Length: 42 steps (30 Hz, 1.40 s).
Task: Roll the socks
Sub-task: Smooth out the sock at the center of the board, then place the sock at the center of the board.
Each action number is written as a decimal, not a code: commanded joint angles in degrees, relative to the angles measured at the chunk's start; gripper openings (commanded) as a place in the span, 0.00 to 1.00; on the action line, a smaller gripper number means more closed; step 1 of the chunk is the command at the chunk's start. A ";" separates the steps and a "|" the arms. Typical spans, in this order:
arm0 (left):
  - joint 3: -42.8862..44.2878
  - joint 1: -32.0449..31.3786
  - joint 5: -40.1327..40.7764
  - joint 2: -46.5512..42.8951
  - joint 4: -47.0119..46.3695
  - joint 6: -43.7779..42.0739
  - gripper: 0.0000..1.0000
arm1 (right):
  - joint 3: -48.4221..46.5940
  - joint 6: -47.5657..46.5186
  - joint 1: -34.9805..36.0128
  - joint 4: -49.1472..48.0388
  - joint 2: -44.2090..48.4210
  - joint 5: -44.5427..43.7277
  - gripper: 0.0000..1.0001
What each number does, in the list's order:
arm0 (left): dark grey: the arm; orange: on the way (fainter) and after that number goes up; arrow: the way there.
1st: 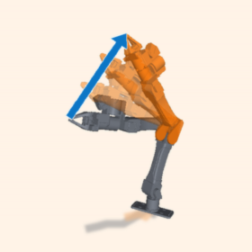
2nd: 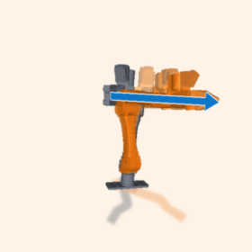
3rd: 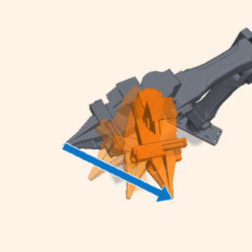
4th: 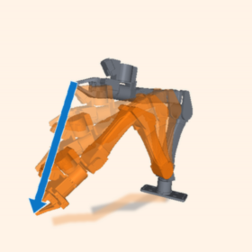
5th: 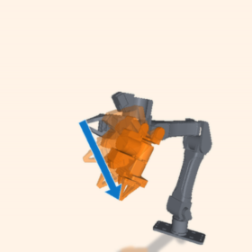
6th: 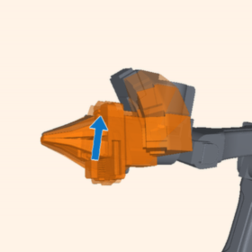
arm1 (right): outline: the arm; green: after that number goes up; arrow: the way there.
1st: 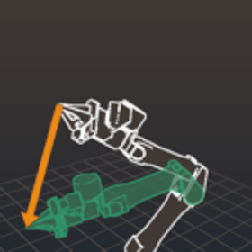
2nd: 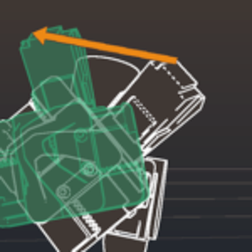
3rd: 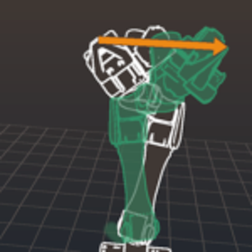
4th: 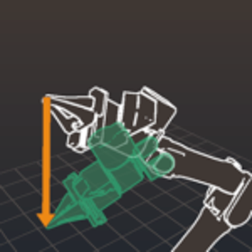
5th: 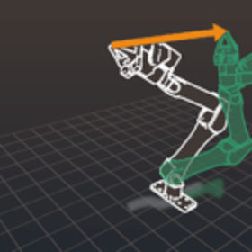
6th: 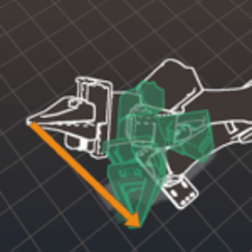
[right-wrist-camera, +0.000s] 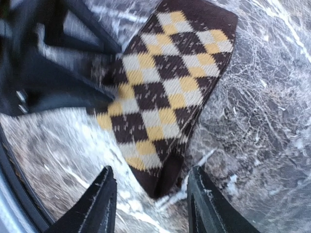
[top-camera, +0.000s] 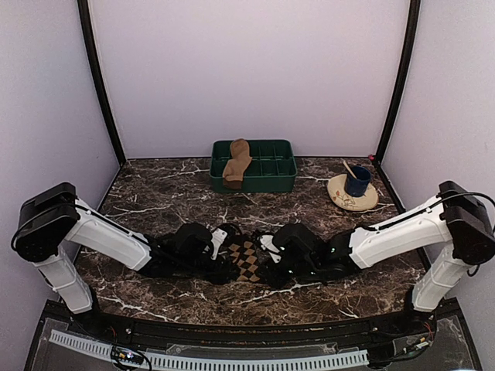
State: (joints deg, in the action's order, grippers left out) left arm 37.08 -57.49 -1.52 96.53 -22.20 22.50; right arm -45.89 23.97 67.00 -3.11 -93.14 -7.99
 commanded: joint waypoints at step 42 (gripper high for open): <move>-16.69 -0.17 9.76 -29.59 1.45 1.40 0.60 | -16.67 -46.12 14.74 29.43 -16.64 -29.88 0.50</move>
State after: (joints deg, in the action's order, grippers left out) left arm 21.50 -57.52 6.96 68.34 -20.91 24.43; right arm -63.61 -17.80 81.03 27.77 -107.59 -35.81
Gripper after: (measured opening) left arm 0.601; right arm 0.498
